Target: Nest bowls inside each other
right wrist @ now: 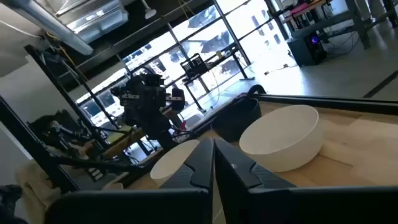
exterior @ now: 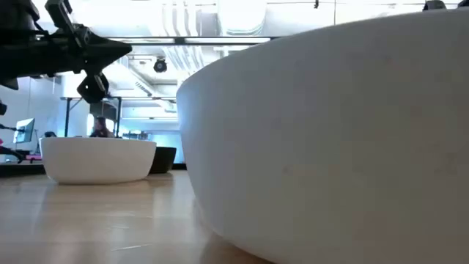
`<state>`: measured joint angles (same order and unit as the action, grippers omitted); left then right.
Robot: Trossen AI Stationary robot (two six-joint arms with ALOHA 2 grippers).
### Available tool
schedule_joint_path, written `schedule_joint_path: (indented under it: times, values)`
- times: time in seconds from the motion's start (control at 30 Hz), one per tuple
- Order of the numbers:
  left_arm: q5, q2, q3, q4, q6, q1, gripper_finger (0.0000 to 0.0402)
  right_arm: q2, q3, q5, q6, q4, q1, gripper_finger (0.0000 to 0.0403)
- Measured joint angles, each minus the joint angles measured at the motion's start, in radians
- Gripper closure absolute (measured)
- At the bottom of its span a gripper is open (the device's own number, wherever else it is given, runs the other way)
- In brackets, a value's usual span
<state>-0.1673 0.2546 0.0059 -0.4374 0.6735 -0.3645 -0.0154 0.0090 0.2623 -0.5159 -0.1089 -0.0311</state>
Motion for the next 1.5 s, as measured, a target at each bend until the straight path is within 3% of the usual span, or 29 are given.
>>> schedule_joint_path:
  times: [0.5, 0.7, 0.8, 0.93, 1.07, 1.27, 1.5]
  values:
    - [0.033, 0.000, 0.000, -0.014, 0.000, 0.000, 0.0402, 0.000, 0.000, 0.000, -0.050, -0.034, 0.000, 0.0394]
    - [0.183, 0.001, 0.000, -0.267, 0.001, 0.000, 0.0402, 0.000, 0.000, 0.000, -0.137, -0.322, 0.000, 0.0394]
    - [0.257, 0.001, 0.000, -0.422, -0.001, 0.000, 0.0402, 0.000, 0.001, 0.001, -0.075, -0.501, 0.000, 0.0394]
    - [0.274, -0.001, 0.011, -0.514, -0.047, 0.000, 0.0402, 0.000, 0.002, 0.003, 0.027, -0.666, 0.000, 0.0394]
    - [0.262, 0.017, 0.083, -0.532, -0.052, 0.000, 0.0402, 0.000, 0.003, 0.044, 0.038, -0.770, 0.000, 0.0394]
    - [0.170, 0.125, 0.250, -0.528, -0.080, 0.000, 0.0402, -0.026, 0.103, 0.054, 0.074, -0.788, 0.000, 0.0394]
    - [0.126, 0.336, 0.479, -0.521, -0.196, 0.000, 0.0402, -0.206, 0.316, 0.052, 0.346, -0.785, 0.000, 0.0394]
